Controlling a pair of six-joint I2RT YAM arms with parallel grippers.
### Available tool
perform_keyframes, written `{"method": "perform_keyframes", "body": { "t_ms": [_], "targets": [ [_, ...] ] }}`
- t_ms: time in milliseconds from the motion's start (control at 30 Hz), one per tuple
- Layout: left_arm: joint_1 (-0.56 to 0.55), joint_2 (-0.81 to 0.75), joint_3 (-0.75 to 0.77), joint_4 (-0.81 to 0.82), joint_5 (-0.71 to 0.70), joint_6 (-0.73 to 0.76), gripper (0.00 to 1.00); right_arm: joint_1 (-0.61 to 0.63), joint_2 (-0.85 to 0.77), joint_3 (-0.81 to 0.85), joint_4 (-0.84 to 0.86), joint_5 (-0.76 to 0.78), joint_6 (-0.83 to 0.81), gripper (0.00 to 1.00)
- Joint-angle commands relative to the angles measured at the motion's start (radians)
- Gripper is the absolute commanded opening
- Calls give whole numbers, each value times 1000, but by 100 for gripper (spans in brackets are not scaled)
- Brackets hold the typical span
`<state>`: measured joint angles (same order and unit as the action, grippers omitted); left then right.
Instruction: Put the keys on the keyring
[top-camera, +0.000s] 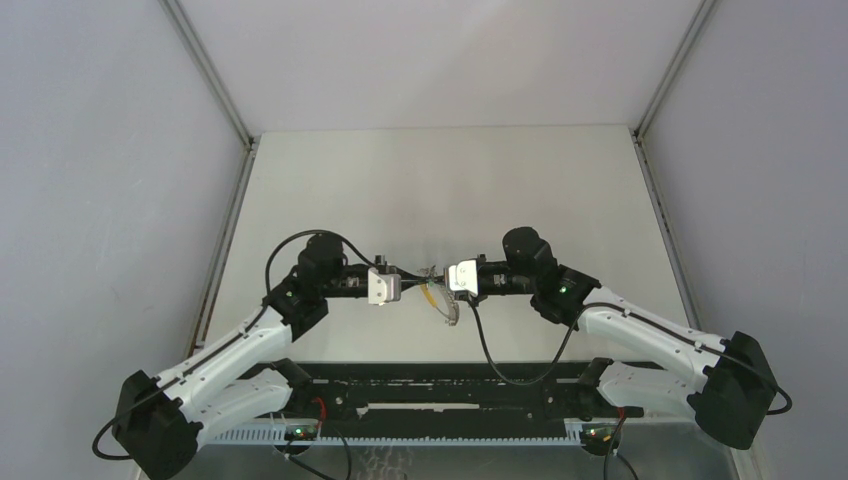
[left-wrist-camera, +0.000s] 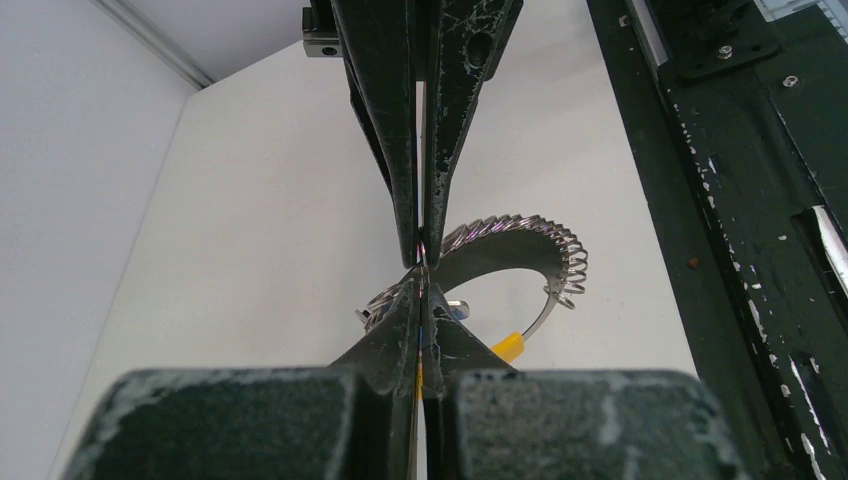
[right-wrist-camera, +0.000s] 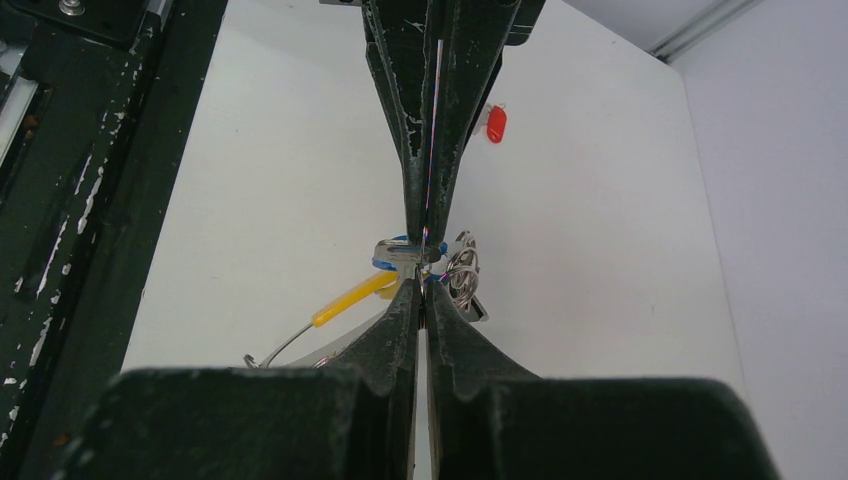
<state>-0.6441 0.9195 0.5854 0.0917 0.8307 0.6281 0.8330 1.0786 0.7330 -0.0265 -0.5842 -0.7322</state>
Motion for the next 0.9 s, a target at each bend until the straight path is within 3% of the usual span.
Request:
{"method": "perform_keyframes", "body": {
  "t_ms": [0, 867],
  "targets": [
    [-5, -18, 67, 34, -4, -11, 0, 9, -24, 47, 62, -16, 17, 0],
    [-13, 5, 73, 41, 21, -18, 0, 9, -30, 48, 92, -37, 56, 0]
  ]
}}
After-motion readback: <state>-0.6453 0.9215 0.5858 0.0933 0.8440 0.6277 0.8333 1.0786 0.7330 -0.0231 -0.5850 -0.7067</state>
